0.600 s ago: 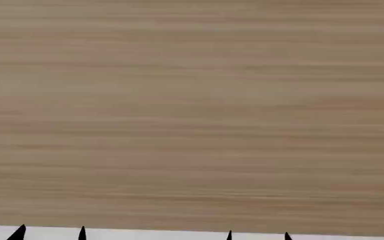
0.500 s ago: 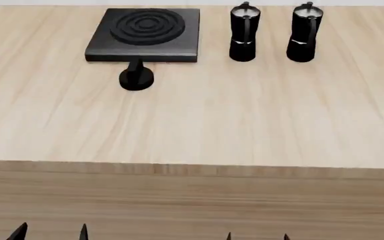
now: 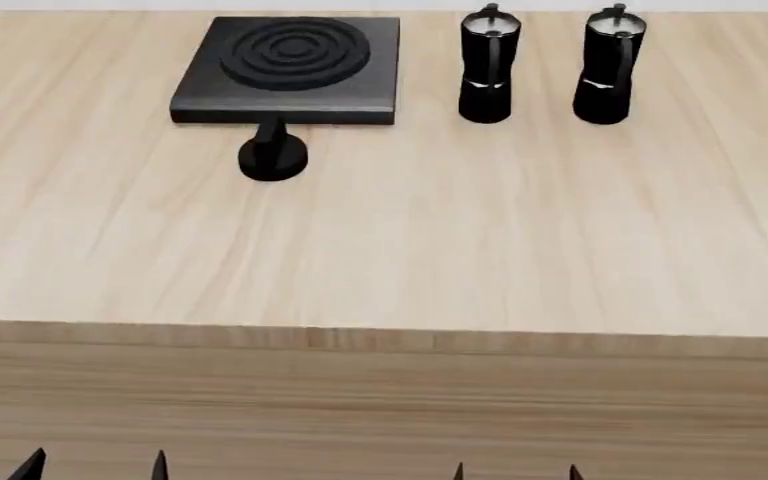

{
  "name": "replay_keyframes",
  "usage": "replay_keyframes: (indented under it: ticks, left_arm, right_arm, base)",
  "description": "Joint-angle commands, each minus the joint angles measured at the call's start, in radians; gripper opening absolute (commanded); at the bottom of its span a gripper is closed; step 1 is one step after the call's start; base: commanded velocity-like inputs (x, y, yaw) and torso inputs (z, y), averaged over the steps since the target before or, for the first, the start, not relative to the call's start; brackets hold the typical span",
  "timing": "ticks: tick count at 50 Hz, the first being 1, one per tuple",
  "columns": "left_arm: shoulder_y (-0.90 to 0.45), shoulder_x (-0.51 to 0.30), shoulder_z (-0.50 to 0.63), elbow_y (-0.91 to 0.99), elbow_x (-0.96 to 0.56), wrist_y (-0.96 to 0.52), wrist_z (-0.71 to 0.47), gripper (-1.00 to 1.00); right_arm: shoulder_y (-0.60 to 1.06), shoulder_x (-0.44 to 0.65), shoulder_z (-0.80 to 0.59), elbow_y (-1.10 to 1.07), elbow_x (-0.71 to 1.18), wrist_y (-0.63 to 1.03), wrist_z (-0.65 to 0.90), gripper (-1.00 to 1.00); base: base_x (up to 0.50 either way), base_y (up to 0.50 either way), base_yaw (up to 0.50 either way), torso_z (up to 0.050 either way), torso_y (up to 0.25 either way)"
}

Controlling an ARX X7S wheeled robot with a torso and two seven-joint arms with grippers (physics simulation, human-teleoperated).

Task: Put the right moka pot on the stove.

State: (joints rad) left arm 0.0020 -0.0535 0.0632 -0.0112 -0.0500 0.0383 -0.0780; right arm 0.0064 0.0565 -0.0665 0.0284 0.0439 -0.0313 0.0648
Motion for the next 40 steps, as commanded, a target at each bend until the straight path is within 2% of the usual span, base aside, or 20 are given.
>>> replay_keyframes:
  ticks: [1,4,12,40]
  left_arm:
    - [0.004,-0.016,0.02,-0.008,-0.012,0.042,-0.026,1.0]
    - [0.011,-0.023,0.017,0.005,-0.059,0.054,-0.002,1.0]
    - [0.017,-0.031,0.024,0.016,-0.068,0.07,-0.017,1.0]
    - [0.011,-0.062,0.061,0.006,-0.093,0.075,-0.047,1.0]
  right_arm:
    - [0.001,0.018,-0.021,0.0,0.015,-0.004,0.02,1.0]
    - [0.0,0.022,-0.026,-0.003,0.017,0.0,0.024,1.0]
    - [-0.004,0.032,-0.036,-0.015,0.022,0.009,0.038,1.0]
    - [0.005,0.062,-0.076,-0.01,0.032,0.027,0.08,1.0]
  base:
    - [0.0,0.0,0.0,0.0,0.0]
    - [0.0,0.0,0.0,0.0,0.0]
    - [0.0,0.0,0.0,0.01,0.0]
    - [0.0,0.0,0.0,0.05,0.0]
